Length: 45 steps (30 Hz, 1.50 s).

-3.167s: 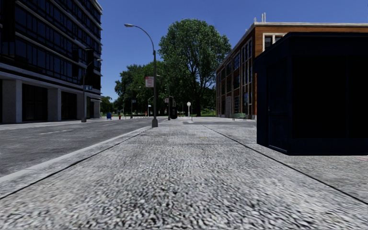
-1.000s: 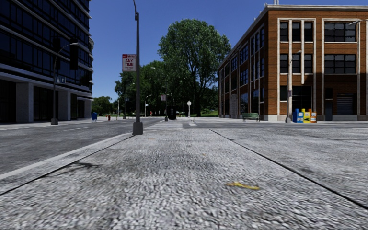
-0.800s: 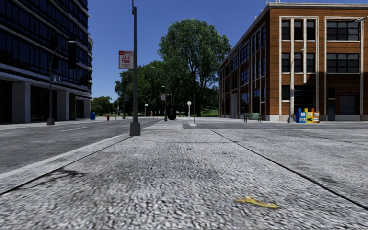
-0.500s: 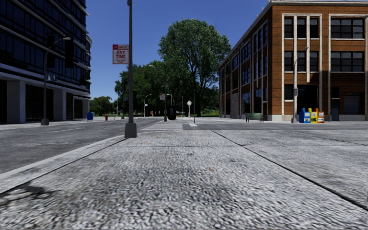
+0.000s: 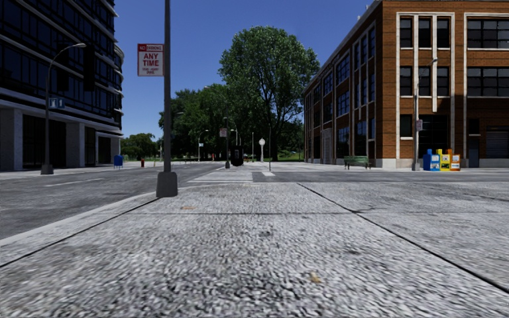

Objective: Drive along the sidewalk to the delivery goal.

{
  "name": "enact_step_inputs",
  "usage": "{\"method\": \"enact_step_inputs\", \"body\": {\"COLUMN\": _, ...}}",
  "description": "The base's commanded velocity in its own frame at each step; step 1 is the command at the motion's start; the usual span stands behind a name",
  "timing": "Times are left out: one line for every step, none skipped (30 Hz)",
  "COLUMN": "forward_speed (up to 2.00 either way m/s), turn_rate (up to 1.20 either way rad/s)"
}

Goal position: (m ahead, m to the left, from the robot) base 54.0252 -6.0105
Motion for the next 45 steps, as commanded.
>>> {"method": "enact_step_inputs", "body": {"forward_speed": 2.0, "turn_rate": 0.09}}
{"method": "enact_step_inputs", "body": {"forward_speed": 2.0, "turn_rate": 0.17}}
{"method": "enact_step_inputs", "body": {"forward_speed": 2.0, "turn_rate": 0.25}}
{"method": "enact_step_inputs", "body": {"forward_speed": 2.0, "turn_rate": 0.31}}
{"method": "enact_step_inputs", "body": {"forward_speed": 2.0, "turn_rate": 0.31}}
{"method": "enact_step_inputs", "body": {"forward_speed": 2.0, "turn_rate": 0.32}}
{"method": "enact_step_inputs", "body": {"forward_speed": 2.0, "turn_rate": 0.32}}
{"method": "enact_step_inputs", "body": {"forward_speed": 2.0, "turn_rate": 0.33}}
{"method": "enact_step_inputs", "body": {"forward_speed": 2.0, "turn_rate": 0.33}}
{"method": "enact_step_inputs", "body": {"forward_speed": 2.0, "turn_rate": 0.33}}
{"method": "enact_step_inputs", "body": {"forward_speed": 2.0, "turn_rate": 0.31}}
{"method": "enact_step_inputs", "body": {"forward_speed": 2.0, "turn_rate": 0.0}}
{"method": "enact_step_inputs", "body": {"forward_speed": 2.0, "turn_rate": 0.0}}
{"method": "enact_step_inputs", "body": {"forward_speed": 2.0, "turn_rate": 0.0}}
{"method": "enact_step_inputs", "body": {"forward_speed": 2.0, "turn_rate": 0.0}}
{"method": "enact_step_inputs", "body": {"forward_speed": 2.0, "turn_rate": 0.0}}
{"method": "enact_step_inputs", "body": {"forward_speed": 2.0, "turn_rate": 0.0}}
{"method": "enact_step_inputs", "body": {"forward_speed": 2.0, "turn_rate": 0.0}}
{"method": "enact_step_inputs", "body": {"forward_speed": 2.0, "turn_rate": 0.0}}
{"method": "enact_step_inputs", "body": {"forward_speed": 2.0, "turn_rate": 0.0}}
{"method": "enact_step_inputs", "body": {"forward_speed": 2.0, "turn_rate": 0.0}}
{"method": "enact_step_inputs", "body": {"forward_speed": 2.0, "turn_rate": 0.0}}
{"method": "enact_step_inputs", "body": {"forward_speed": 2.0, "turn_rate": 0.0}}
{"method": "enact_step_inputs", "body": {"forward_speed": 2.0, "turn_rate": 0.0}}
{"method": "enact_step_inputs", "body": {"forward_speed": 2.0, "turn_rate": 0.0}}
{"method": "enact_step_inputs", "body": {"forward_speed": 2.0, "turn_rate": 0.0}}
{"method": "enact_step_inputs", "body": {"forward_speed": 2.0, "turn_rate": 0.0}}
{"method": "enact_step_inputs", "body": {"forward_speed": 2.0, "turn_rate": 0.0}}
{"method": "enact_step_inputs", "body": {"forward_speed": 2.0, "turn_rate": 0.0}}
{"method": "enact_step_inputs", "body": {"forward_speed": 2.0, "turn_rate": 0.0}}
{"method": "enact_step_inputs", "body": {"forward_speed": 2.0, "turn_rate": 0.0}}
{"method": "enact_step_inputs", "body": {"forward_speed": 2.0, "turn_rate": 0.0}}
{"method": "enact_step_inputs", "body": {"forward_speed": 2.0, "turn_rate": 0.0}}
{"method": "enact_step_inputs", "body": {"forward_speed": 2.0, "turn_rate": 0.0}}
{"method": "enact_step_inputs", "body": {"forward_speed": 2.0, "turn_rate": 0.0}}
{"method": "enact_step_inputs", "body": {"forward_speed": 2.0, "turn_rate": 0.0}}
{"method": "enact_step_inputs", "body": {"forward_speed": 2.0, "turn_rate": 0.0}}
{"method": "enact_step_inputs", "body": {"forward_speed": 2.0, "turn_rate": 0.0}}
{"method": "enact_step_inputs", "body": {"forward_speed": 2.0, "turn_rate": 0.0}}
{"method": "enact_step_inputs", "body": {"forward_speed": 2.0, "turn_rate": 0.0}}
{"method": "enact_step_inputs", "body": {"forward_speed": 2.0, "turn_rate": 0.0}}
{"method": "enact_step_inputs", "body": {"forward_speed": 2.0, "turn_rate": 0.0}}
{"method": "enact_step_inputs", "body": {"forward_speed": 2.0, "turn_rate": 0.0}}
{"method": "enact_step_inputs", "body": {"forward_speed": 2.0, "turn_rate": 0.0}}
{"method": "enact_step_inputs", "body": {"forward_speed": 2.0, "turn_rate": 0.0}}
